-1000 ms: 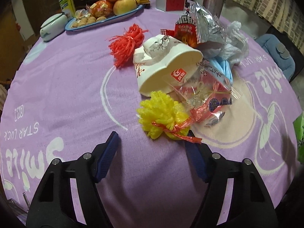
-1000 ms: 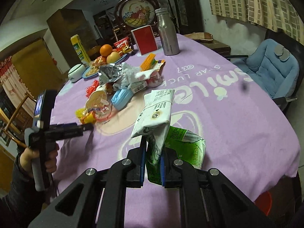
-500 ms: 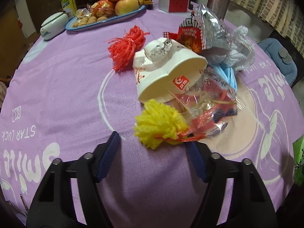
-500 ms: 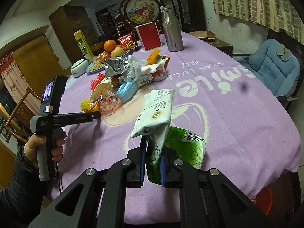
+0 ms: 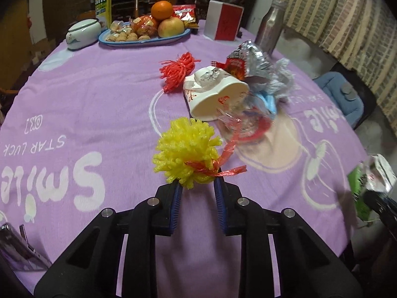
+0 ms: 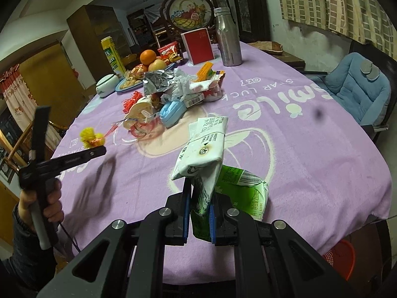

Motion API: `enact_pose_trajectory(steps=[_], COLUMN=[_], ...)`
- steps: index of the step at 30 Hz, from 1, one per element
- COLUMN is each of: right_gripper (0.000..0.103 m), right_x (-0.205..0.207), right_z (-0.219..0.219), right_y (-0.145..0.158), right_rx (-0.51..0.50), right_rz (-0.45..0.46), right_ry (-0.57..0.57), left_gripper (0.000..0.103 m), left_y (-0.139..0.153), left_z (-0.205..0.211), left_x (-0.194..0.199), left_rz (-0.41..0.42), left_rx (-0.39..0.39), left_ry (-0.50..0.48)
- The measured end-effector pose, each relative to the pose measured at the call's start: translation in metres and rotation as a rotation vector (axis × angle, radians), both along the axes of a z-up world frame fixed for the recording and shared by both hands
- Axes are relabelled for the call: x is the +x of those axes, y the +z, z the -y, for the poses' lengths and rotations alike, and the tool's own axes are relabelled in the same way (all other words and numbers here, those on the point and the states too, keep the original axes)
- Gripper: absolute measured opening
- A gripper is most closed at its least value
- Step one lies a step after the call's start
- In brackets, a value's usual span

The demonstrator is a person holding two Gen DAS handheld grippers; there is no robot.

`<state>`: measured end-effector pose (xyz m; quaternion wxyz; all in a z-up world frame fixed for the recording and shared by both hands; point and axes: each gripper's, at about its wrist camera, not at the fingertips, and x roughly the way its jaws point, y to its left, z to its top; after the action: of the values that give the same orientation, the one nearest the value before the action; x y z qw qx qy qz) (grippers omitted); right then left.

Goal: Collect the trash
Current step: 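Grasp the yellow paper flower with the left tool while the right holds the packet, then carry both items to the red wastebasket and open both tools to drop them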

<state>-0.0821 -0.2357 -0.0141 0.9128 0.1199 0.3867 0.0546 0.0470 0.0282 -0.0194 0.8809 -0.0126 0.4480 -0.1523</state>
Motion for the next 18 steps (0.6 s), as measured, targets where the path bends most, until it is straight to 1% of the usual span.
enact_pose_trajectory(steps=[2,4,11,15,18], right_gripper=[0.013,0.013,0.013,0.013,0.013], right_x=[-0.004,-0.007,-0.02,-0.031,-0.042], right_z=[-0.003,-0.007,-0.009,0.001,0.015], right_y=[0.001,0.001,0.002,0.002,0.003], right_rx=[-0.003,-0.002,-0.006,0.008,0.023], right_rz=[0.007,0.011,0.03,0.045,0.067], right_ry=[0.009,0.015,0.014,-0.002,-0.02], left_gripper=[0.026,0.026,0.026,0.026,0.026], left_y=[0.003,0.005,0.004,0.015,0.026], left_z=[-0.004,-0.004,0.009,0.025,0.046], left_x=[-0.013,-0.02,-0.035,-0.05,-0.067], left_rz=[0.012,0.016,0.005,0.036,0.075], left_rx=[-0.039,-0.051,-0.036,-0.024,-0.018], left_ry=[-0.028,-0.042,-0.072,-0.115,-0.178])
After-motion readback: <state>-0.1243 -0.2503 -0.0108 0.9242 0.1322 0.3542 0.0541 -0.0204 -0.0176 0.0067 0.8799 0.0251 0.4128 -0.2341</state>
